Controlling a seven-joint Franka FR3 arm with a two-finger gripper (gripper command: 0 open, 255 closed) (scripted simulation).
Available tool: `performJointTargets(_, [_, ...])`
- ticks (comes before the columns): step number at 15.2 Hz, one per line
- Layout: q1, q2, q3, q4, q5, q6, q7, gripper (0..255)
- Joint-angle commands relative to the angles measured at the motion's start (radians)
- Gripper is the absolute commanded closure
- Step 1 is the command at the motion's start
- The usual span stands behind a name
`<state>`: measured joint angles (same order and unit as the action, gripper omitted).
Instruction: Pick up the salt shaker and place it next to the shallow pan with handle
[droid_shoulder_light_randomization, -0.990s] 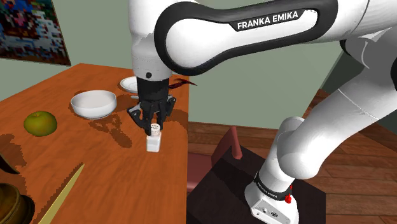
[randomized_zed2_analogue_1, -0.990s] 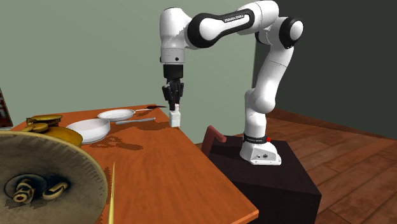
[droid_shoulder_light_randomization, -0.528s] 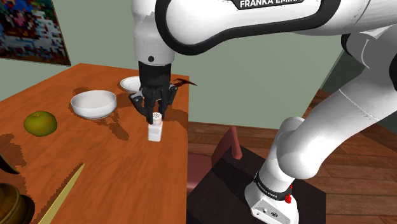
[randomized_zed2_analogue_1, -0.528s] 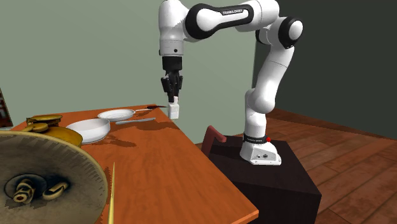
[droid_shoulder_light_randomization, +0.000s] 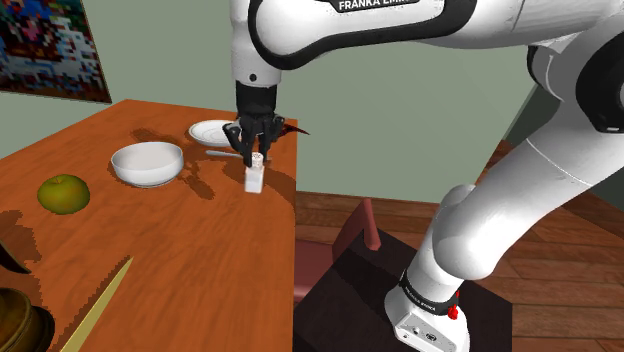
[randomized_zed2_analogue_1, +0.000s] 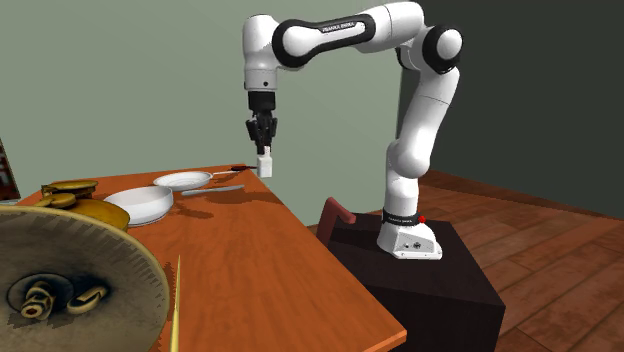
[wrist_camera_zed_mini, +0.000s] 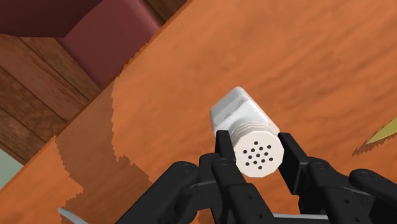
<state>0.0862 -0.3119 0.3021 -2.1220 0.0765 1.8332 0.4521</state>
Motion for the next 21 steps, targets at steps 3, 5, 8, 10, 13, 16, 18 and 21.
performJointTargets(3, [-0.041, 0.044, -0.057, 0.036, -0.027, 0.003, -0.087, 255])
performJointTargets(5, [-0.060, 0.072, -0.083, 0.062, -0.040, 0.004, -0.127, 255])
performJointTargets(8, [-0.089, 0.121, -0.121, 0.110, -0.057, 0.004, -0.186, 255])
performJointTargets(10, [-0.108, 0.157, -0.144, 0.148, -0.067, 0.003, -0.224, 255])
performJointTargets(13, [-0.135, 0.218, -0.177, 0.213, -0.079, -0.003, -0.280, 255])
performJointTargets(16, [-0.162, 0.284, -0.207, 0.291, -0.087, -0.013, -0.334, 255])
performJointTargets(18, [-0.180, 0.333, -0.225, 0.349, -0.091, -0.023, -0.370, 255])
performJointTargets(21, [-0.206, 0.412, -0.250, 0.448, -0.094, -0.043, -0.421, 255])
